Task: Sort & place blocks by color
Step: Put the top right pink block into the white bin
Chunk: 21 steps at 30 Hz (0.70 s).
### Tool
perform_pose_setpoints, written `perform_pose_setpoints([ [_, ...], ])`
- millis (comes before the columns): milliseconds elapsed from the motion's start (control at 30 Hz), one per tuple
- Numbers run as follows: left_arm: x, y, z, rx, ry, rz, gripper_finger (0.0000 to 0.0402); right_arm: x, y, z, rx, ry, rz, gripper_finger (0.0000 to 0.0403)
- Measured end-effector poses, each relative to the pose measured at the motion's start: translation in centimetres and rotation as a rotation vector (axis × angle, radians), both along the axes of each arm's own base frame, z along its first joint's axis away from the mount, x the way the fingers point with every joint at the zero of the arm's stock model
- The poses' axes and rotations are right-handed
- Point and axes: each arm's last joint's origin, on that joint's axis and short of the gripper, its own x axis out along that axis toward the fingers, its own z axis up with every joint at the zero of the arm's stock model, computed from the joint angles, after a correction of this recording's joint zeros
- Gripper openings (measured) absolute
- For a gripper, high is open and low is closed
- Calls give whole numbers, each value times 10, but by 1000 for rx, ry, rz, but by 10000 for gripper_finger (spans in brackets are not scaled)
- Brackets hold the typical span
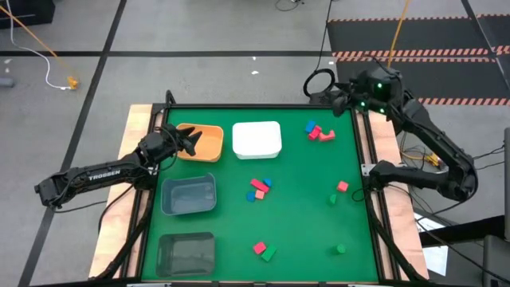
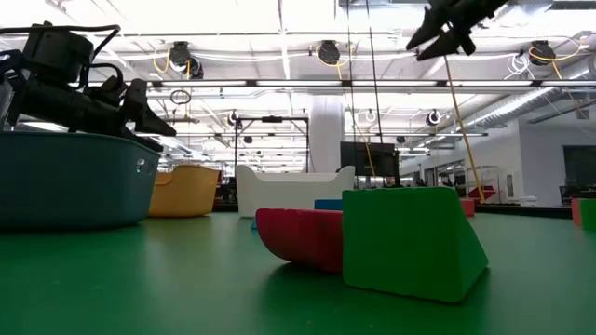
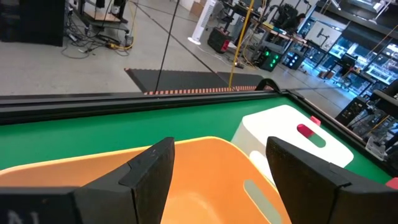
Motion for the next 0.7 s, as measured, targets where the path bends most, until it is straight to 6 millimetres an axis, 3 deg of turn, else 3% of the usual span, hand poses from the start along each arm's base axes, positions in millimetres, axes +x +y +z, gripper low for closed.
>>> perform_pose_setpoints([
  [133, 0, 0, 0, 0, -1, 0, 255, 2, -2, -15, 16, 208, 79, 235],
  [400, 0, 0, 0, 0, 0, 0, 255, 10, -8, -55, 209, 576, 185, 236],
  [700, 0, 0, 0, 0, -1, 0, 255, 42, -19, -91, 235, 816, 454, 272],
])
